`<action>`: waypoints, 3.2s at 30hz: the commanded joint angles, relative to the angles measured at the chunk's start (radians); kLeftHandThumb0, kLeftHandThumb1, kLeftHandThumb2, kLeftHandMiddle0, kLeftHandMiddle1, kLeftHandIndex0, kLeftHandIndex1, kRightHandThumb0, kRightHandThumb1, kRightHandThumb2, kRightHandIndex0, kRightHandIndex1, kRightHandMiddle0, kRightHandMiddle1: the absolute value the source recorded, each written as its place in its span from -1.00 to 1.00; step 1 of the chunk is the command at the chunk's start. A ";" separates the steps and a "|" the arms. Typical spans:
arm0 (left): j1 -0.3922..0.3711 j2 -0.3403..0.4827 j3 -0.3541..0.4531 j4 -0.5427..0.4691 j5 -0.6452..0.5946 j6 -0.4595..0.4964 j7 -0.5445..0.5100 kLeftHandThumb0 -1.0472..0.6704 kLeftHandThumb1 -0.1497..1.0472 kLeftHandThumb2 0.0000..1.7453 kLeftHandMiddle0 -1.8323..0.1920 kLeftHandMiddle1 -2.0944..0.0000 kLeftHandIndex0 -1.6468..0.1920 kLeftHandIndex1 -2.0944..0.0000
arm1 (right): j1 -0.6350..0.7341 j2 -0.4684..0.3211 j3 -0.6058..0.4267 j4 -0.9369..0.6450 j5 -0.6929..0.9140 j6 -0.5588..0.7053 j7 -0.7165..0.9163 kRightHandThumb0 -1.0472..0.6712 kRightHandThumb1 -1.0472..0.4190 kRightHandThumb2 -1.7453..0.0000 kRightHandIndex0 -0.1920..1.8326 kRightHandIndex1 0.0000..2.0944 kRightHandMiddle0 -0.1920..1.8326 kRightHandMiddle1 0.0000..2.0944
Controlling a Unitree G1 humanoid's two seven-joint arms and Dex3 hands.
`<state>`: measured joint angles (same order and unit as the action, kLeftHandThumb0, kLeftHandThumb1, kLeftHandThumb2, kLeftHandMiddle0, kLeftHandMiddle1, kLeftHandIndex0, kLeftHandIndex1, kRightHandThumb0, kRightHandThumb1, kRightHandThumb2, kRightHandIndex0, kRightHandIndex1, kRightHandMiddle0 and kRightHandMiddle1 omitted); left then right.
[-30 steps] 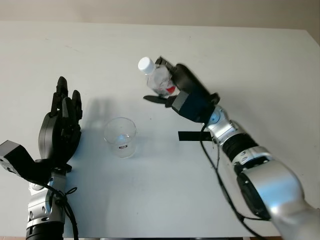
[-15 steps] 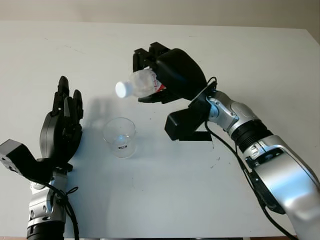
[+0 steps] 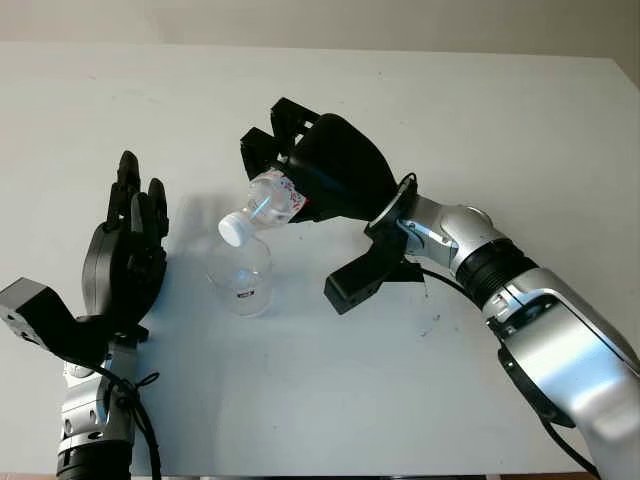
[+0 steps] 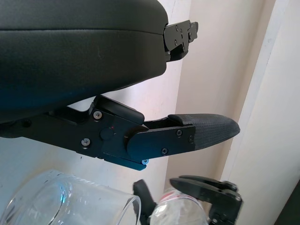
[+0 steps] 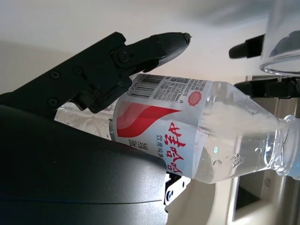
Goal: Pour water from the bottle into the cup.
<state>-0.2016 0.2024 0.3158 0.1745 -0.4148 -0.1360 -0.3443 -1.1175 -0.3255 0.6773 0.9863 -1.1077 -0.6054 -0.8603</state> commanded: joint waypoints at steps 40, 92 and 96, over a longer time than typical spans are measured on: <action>-0.022 -0.022 -0.011 0.070 0.006 -0.045 -0.002 -0.65 1.00 -0.39 1.00 0.98 1.00 0.99 | -0.207 -0.031 0.238 0.079 -0.193 0.115 -0.327 -0.44 -1.00 0.75 0.38 1.00 -0.11 1.00; -0.006 0.014 0.035 0.104 -0.024 -0.045 -0.080 -0.67 1.00 -0.30 1.00 1.00 1.00 1.00 | 0.606 0.039 -0.733 -0.829 1.357 0.971 1.226 -0.25 -1.00 0.31 0.65 1.00 0.34 1.00; 0.002 0.019 0.039 0.098 -0.019 -0.049 -0.083 -0.67 1.00 -0.29 1.00 1.00 1.00 1.00 | 0.656 0.047 -0.709 -0.858 1.304 0.938 1.215 -0.25 -1.00 0.31 0.63 1.00 0.34 1.00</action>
<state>-0.2357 0.2203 0.3505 0.2571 -0.4335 -0.1842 -0.4219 -0.4793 -0.2767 -0.0362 0.1575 0.2043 0.3509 0.3579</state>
